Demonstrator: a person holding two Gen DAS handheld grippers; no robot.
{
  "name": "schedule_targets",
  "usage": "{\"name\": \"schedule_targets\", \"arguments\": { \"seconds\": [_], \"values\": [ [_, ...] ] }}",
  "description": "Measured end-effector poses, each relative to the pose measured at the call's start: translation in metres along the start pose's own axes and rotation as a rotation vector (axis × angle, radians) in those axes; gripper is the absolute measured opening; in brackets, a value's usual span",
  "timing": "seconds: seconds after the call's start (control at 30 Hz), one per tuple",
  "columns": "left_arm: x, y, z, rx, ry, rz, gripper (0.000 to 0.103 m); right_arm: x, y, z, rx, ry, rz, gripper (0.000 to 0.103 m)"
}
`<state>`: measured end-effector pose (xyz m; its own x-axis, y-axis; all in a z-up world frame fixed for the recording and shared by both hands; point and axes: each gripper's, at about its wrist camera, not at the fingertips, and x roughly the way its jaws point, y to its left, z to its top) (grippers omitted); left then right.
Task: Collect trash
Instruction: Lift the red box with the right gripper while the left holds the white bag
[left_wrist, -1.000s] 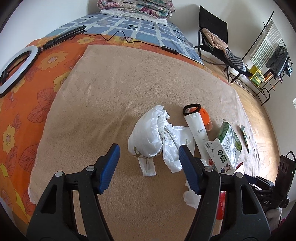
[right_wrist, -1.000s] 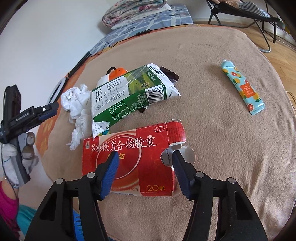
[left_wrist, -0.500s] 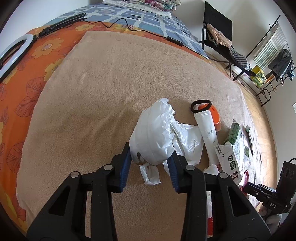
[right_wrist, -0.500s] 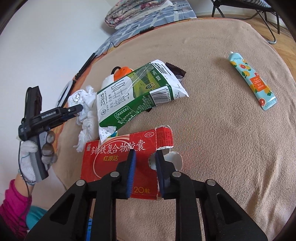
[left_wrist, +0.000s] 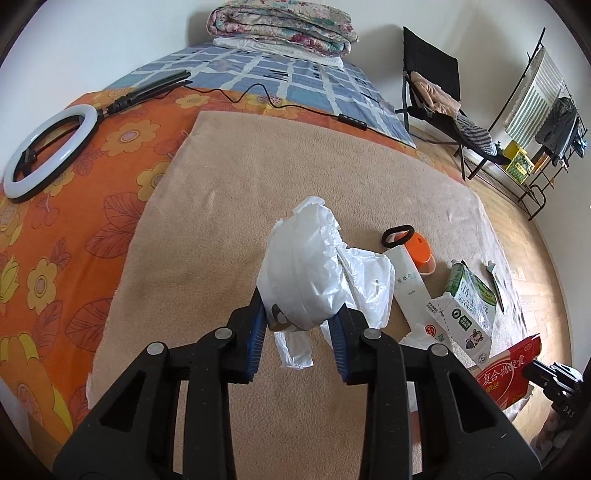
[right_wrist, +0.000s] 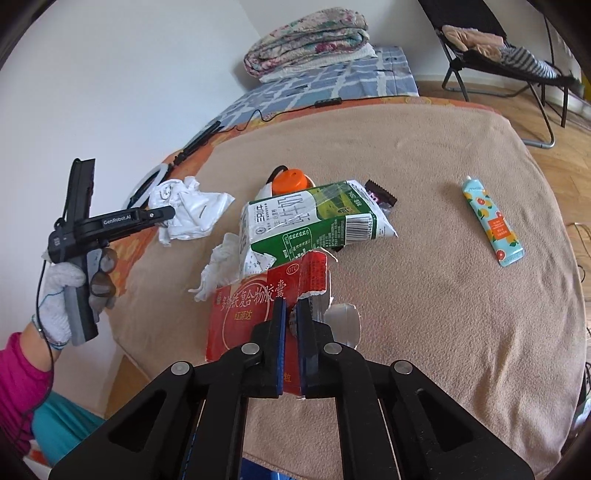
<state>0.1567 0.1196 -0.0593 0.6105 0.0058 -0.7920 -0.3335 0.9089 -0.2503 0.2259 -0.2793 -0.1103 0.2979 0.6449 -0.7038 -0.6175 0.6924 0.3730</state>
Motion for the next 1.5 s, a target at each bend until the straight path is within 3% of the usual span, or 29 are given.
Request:
{"name": "schedule_targets", "arguments": {
  "seconds": [0.17,0.63,1.03,1.1,1.2,1.3,1.33,1.4,1.47,1.5],
  "values": [
    [-0.023,0.003,-0.003,0.012,-0.031,0.004,0.031,-0.023,0.012,-0.002,-0.058,-0.057,-0.058,0.002],
    [-0.074,0.001,-0.036,0.059,-0.062,-0.018,0.031,-0.065,0.036,-0.033,-0.145,-0.105,-0.148,0.000],
    [-0.112,-0.024,-0.083,0.136,-0.057,-0.058,0.031,-0.084,0.043,-0.043,-0.175,-0.145,-0.170,0.000],
    [-0.113,-0.027,-0.090,0.144,-0.053,-0.060,0.031,-0.071,0.029,-0.041,-0.137,-0.095,-0.141,0.000],
    [-0.117,-0.031,-0.096,0.165,-0.054,-0.060,0.031,-0.056,-0.012,-0.042,0.055,-0.044,-0.086,0.000],
    [-0.117,-0.033,-0.097,0.186,-0.061,-0.055,0.031,-0.057,-0.047,-0.046,0.185,-0.024,-0.103,0.000],
    [-0.117,-0.033,-0.097,0.187,-0.061,-0.057,0.031,-0.060,-0.055,-0.047,0.215,-0.022,-0.117,0.003],
    [-0.114,-0.033,-0.095,0.181,-0.053,-0.067,0.031,-0.064,-0.072,-0.051,0.270,-0.003,-0.126,0.018],
    [-0.110,-0.033,-0.092,0.173,-0.043,-0.080,0.031,-0.069,-0.088,-0.055,0.321,0.003,-0.132,0.049],
    [-0.109,-0.034,-0.092,0.171,-0.040,-0.084,0.031,-0.071,-0.094,-0.055,0.326,0.000,-0.131,0.052]
  ]
}}
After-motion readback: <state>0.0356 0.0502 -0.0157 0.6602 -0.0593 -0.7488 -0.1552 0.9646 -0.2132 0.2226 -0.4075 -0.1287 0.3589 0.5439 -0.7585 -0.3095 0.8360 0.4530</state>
